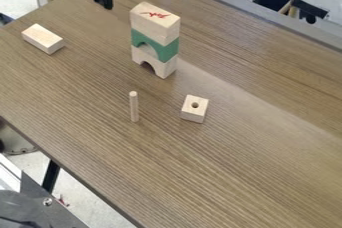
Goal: Takes the white block and places it on another white block on the table
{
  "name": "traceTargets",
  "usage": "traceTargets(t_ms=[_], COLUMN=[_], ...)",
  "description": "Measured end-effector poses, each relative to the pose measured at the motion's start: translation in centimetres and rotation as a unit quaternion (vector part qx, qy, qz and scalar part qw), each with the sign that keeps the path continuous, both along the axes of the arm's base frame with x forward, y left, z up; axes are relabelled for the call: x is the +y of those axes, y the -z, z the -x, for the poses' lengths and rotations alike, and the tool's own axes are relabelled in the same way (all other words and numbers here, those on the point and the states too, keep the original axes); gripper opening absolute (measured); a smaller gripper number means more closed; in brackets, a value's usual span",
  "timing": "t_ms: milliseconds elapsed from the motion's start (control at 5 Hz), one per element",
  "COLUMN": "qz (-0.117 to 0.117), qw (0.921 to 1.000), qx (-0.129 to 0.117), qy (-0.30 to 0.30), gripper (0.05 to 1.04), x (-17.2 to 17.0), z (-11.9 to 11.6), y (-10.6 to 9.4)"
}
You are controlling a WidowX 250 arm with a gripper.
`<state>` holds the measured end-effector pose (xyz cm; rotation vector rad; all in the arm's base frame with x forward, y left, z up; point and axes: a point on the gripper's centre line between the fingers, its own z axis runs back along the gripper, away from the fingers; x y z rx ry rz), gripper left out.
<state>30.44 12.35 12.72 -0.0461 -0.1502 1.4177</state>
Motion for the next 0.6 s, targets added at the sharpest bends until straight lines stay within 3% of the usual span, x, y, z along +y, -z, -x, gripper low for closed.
traceTargets(t_ms=[200, 600], qz=[0.006, 0.008], qw=[0.9999, 0.9998], qx=[0.015, 0.019], qy=[0.000, 0.003], gripper=[0.999, 0.999], x=[-0.07, -0.56], z=[0.17, 0.06], y=[0.99, 1.27])
